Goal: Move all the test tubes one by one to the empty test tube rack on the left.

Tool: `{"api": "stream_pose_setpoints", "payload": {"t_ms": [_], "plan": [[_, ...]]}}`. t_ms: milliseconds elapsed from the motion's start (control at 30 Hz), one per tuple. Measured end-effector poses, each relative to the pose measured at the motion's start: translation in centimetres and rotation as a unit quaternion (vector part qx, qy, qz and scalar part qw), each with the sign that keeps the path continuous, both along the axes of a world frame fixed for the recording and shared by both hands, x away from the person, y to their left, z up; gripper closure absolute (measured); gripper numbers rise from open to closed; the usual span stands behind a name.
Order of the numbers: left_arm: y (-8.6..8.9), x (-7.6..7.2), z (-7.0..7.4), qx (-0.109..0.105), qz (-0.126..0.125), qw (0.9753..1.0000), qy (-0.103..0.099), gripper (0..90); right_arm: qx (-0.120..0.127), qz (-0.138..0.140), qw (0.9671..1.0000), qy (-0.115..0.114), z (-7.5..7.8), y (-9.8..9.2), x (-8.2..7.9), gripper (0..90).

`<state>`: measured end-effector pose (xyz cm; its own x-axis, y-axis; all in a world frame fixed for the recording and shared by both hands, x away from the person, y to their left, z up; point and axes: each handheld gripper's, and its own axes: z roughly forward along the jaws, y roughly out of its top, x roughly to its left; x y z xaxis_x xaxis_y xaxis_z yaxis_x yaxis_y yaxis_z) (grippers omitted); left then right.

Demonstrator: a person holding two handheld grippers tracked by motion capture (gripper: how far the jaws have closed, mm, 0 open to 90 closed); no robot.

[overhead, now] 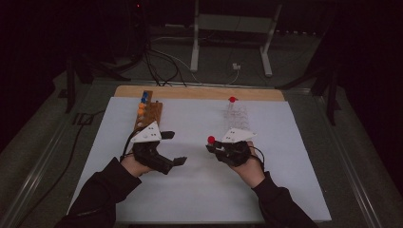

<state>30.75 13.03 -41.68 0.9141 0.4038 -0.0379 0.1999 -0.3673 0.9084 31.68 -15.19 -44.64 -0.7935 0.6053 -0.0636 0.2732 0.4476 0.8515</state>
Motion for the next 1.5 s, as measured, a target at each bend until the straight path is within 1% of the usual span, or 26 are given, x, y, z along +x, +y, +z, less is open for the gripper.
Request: {"api": "stream_pose_setpoints", "payload": {"t_ms": [200, 367, 467, 500, 567, 633, 700, 733, 800, 833, 900, 967, 1033, 1133, 1233, 1267, 1300, 1400, 1500], "plan": [[-1.4, 0.1, 0.7, -0.008, -0.013, 0.9999, -0.004, 2.5, 0.000, 0.011, 0.9999, 0.006, -0.4, 0.4, -0.5, 74.5], [-2.5, 0.3, 1.0, -0.005, -0.024, 0.9997, -0.007, 3.5, -0.002, 0.018, 0.9998, 0.002, -0.3, 0.6, -0.9, 74.5], [-3.1, 0.5, 1.1, -0.005, -0.029, 0.9995, -0.009, 5.5, 0.000, 0.021, 0.9998, 0.001, -0.2, 0.7, -1.1, 74.5], [-3.3, 0.6, 1.1, -0.004, -0.026, 0.9996, -0.012, 6.4, 0.000, 0.022, 0.9998, 0.002, -0.2, 0.7, -1.1, 74.5], [-3.7, 0.7, 1.0, -0.005, -0.030, 0.9995, -0.010, 8.6, 0.000, 0.024, 0.9997, 0.002, -0.2, 0.8, -1.2, 74.5], [-4.0, 0.9, 0.9, -0.005, -0.030, 0.9995, -0.012, 14.9, 0.000, 0.025, 0.9997, 0.003, -0.2, 0.9, -1.2, 74.5], [-4.3, 1.0, 0.8, -0.001, -0.029, 0.9995, -0.014, 17.2, 0.000, 0.026, 0.9996, 0.005, -0.2, 0.9, -1.3, 74.5], [-4.4, 1.0, 0.6, -0.003, -0.029, 0.9994, -0.017, 20.7, -0.001, 0.028, 0.9996, 0.004, -0.3, 1.0, -1.3, 74.5], [-4.6, 1.1, 0.5, -0.006, -0.026, 0.9995, -0.017, 24.8, -0.003, 0.030, 0.9995, 0.005, -0.3, 1.0, -1.4, 74.5], [-4.7, 1.2, 0.5, -0.006, -0.027, 0.9994, -0.019, 29.3, -0.003, 0.031, 0.9995, 0.006, -0.4, 1.0, -1.4, 74.5], [-5.0, 1.3, 0.3, -0.004, -0.026, 0.9994, -0.021, 34.9, -0.001, 0.032, 0.9995, 0.007, -0.4, 1.1, -1.4, 74.5], [-5.3, 1.4, 0.1, 0.001, -0.027, 0.9993, -0.026, 41.4, 0.000, 0.033, 0.9994, 0.008, -0.3, 1.1, -1.4, 74.5], [-5.5, 1.5, -0.1, 0.003, -0.028, 0.9993, -0.024, 46.9, 0.000, 0.034, 0.9994, 0.007, -0.3, 1.2, -1.5, 74.5], [-5.8, 1.6, -0.4, 0.008, -0.030, 0.9991, -0.027, 54.4, 0.000, 0.035, 0.9994, 0.005, -0.2, 1.1, -1.5, 74.5], [-5.9, 1.6, -0.6, 0.011, -0.036, 0.9990, -0.022, 62.0, 0.002, 0.035, 0.9994, 0.006, -0.2, 1.1, -1.5, 74.5], [-6.0, 1.7, -0.7, 0.015, -0.037, 0.9990, -0.021, 64.3, 0.001, 0.035, 0.9994, 0.007, -0.2, 1.1, -1.5, 74.5], [-6.0, 1.7, -0.7, 0.016, -0.039, 0.9989, -0.020, 65.9, 0.002, 0.034, 0.9994, 0.006, -0.2, 1.1, -1.5, 74.5], [-6.3, 1.6, -0.7, 0.020, -0.040, 0.9986, -0.028, 70.1, 0.001, 0.032, 0.9995, 0.006, -0.2, 1.1, -1.5, 74.5], [-6.2, 1.6, -0.7, 0.019, -0.041, 0.9983, -0.036, 71.3, 0.003, 0.033, 0.9994, 0.006, -0.2, 1.0, -1.4, 74.5]]}}
